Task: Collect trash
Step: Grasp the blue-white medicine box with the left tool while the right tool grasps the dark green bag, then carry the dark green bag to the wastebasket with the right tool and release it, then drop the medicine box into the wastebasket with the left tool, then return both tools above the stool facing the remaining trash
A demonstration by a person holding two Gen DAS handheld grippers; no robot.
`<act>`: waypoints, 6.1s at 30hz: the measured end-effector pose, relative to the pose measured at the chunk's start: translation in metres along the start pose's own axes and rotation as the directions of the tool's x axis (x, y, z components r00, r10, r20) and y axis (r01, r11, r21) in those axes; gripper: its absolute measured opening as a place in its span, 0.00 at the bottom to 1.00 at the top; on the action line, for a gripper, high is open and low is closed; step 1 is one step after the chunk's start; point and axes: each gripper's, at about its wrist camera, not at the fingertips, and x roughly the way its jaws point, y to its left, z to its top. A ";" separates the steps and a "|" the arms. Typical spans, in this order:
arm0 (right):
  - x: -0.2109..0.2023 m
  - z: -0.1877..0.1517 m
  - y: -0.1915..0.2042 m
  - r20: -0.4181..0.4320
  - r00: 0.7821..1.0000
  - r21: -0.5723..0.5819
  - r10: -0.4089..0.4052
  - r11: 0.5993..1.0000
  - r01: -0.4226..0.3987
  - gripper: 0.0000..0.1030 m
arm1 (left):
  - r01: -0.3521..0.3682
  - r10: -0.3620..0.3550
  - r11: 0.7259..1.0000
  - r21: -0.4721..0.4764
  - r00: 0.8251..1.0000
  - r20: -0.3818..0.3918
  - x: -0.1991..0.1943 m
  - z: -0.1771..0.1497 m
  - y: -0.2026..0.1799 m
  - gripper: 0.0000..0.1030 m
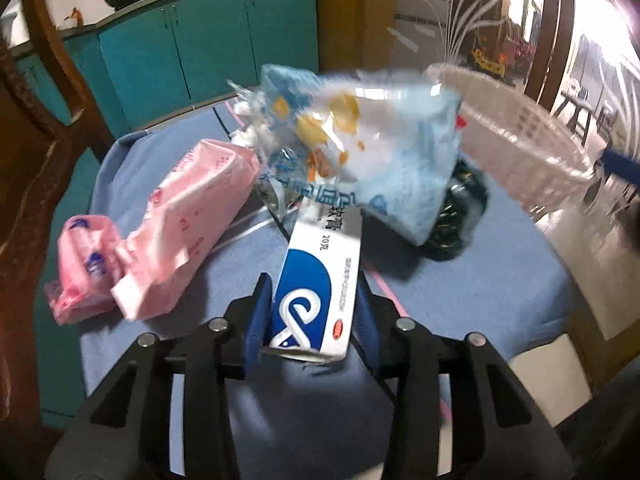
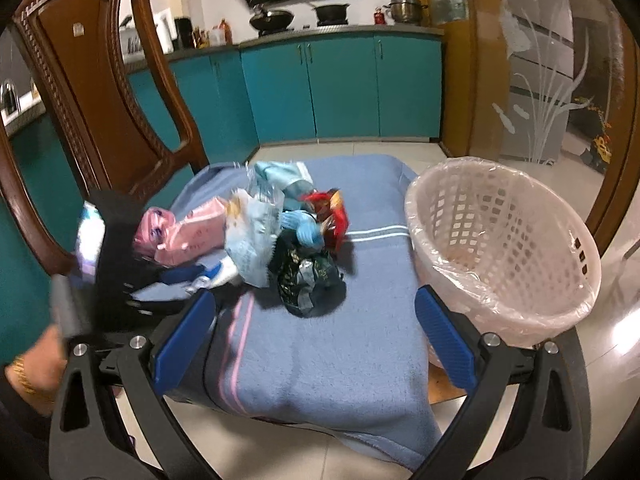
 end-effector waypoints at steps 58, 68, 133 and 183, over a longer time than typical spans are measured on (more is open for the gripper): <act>-0.007 0.027 0.005 0.068 0.992 0.041 0.109 0.993 -0.112 0.48 | 0.021 0.115 0.932 -0.361 0.929 0.350 -0.158 -0.028 0.045 0.14; -0.006 0.028 0.006 0.070 0.992 0.037 0.105 0.993 -0.108 0.49 | 0.009 0.117 0.933 -0.359 0.937 0.328 -0.156 -0.029 0.045 0.14; -0.098 0.024 -0.215 0.357 0.883 0.621 -0.306 0.784 0.020 0.90 | 0.218 -0.208 0.976 -0.005 0.938 0.278 -0.031 0.148 -0.185 0.28; -0.020 0.002 0.022 0.028 0.998 -0.002 0.063 0.998 -0.063 0.90 | -0.080 0.148 0.936 -0.342 0.973 0.178 -0.124 -0.043 0.019 0.94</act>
